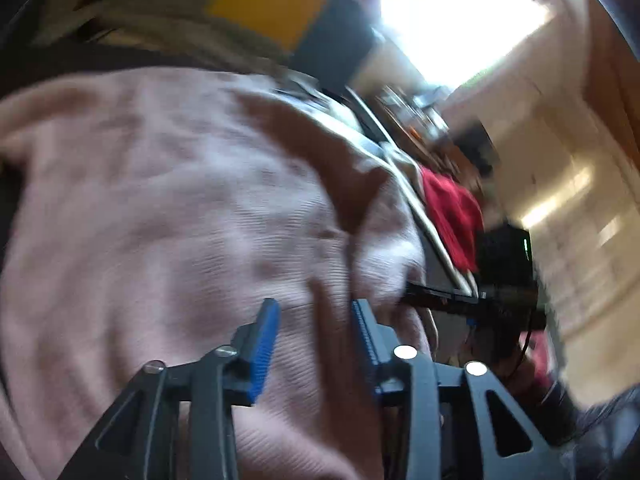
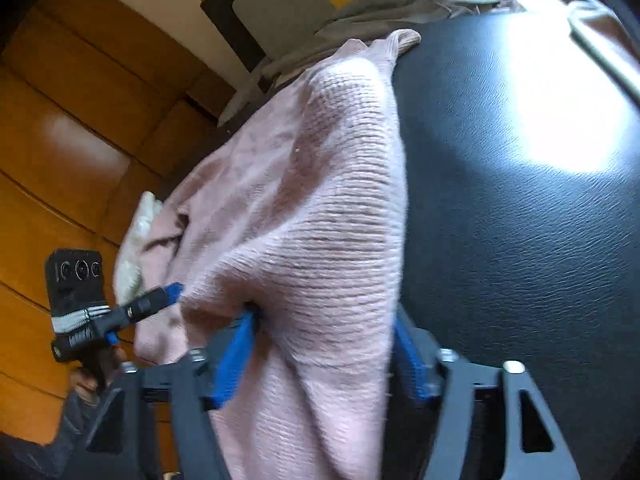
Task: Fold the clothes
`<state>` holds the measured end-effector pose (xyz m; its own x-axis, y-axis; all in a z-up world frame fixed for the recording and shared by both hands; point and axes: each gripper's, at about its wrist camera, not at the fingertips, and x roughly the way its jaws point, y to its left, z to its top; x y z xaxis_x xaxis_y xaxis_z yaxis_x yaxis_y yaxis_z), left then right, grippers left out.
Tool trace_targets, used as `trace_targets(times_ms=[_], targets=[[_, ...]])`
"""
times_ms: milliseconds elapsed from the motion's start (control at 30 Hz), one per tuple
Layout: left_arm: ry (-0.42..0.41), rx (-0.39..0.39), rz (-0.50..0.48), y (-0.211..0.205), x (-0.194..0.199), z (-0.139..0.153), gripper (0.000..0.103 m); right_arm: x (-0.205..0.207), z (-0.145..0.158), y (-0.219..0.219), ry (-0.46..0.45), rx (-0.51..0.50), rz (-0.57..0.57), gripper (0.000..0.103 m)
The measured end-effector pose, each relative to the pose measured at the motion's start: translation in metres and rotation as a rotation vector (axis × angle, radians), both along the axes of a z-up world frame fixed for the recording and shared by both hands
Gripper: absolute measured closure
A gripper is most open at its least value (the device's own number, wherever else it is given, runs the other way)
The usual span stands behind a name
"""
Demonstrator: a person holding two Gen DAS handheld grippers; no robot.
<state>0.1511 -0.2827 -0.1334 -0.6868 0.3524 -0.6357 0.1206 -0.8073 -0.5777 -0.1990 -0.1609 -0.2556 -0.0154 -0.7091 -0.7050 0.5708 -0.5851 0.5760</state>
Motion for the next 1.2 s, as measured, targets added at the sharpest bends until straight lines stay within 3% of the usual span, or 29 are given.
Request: trace_targets(times_ms=[200, 333, 367, 433, 467, 500, 567, 633, 767, 867, 900, 967, 1100, 1200], targets=[[-0.038, -0.153, -0.187, 0.037, -0.032, -0.002, 0.060, 0.003, 0.003, 0.029, -0.101, -0.061, -0.023, 0.027], [-0.060, -0.203, -0.226, 0.049, -0.040, -0.002, 0.059, 0.003, 0.002, 0.049, -0.157, -0.114, -0.035, 0.025], [-0.089, -0.248, -0.206, 0.051, -0.044, -0.006, 0.063, 0.002, -0.001, 0.051, -0.174, -0.135, -0.041, 0.025], [-0.122, -0.285, -0.134, 0.047, -0.050, -0.008, 0.087, 0.001, -0.004, 0.057, -0.207, -0.172, -0.056, 0.025], [-0.100, -0.263, -0.094, 0.041, -0.049, -0.001, 0.095, 0.001, -0.004, 0.060, -0.209, -0.172, -0.061, 0.025], [-0.045, -0.225, -0.050, 0.032, -0.042, 0.012, 0.097, 0.001, -0.003, 0.062, -0.212, -0.172, -0.065, 0.025], [0.046, -0.182, 0.047, 0.011, -0.021, 0.037, 0.098, 0.002, -0.002, 0.066, -0.210, -0.170, -0.072, 0.023], [0.067, -0.177, 0.158, -0.014, 0.009, 0.049, 0.098, 0.009, 0.002, 0.063, -0.152, -0.140, -0.059, 0.014], [0.108, -0.167, 0.380, -0.063, 0.069, 0.072, 0.098, 0.024, 0.011, 0.056, -0.035, -0.082, -0.032, 0.012], [0.053, -0.167, 0.490, -0.085, 0.101, 0.061, 0.098, 0.035, 0.017, 0.051, 0.053, -0.038, -0.012, 0.014], [0.028, -0.162, 0.522, -0.090, 0.111, 0.054, 0.098, 0.039, 0.019, 0.050, 0.082, -0.023, -0.005, 0.020], [-0.004, -0.136, 0.563, -0.094, 0.120, 0.039, 0.098, 0.046, 0.023, 0.040, 0.117, -0.002, 0.041, 0.029], [-0.044, -0.106, 0.590, -0.097, 0.129, 0.017, 0.098, 0.069, 0.031, 0.010, 0.081, -0.017, 0.224, 0.029], [-0.055, -0.092, 0.584, -0.097, 0.129, 0.009, 0.098, 0.097, 0.029, -0.017, 0.086, 0.033, 0.369, 0.028]])
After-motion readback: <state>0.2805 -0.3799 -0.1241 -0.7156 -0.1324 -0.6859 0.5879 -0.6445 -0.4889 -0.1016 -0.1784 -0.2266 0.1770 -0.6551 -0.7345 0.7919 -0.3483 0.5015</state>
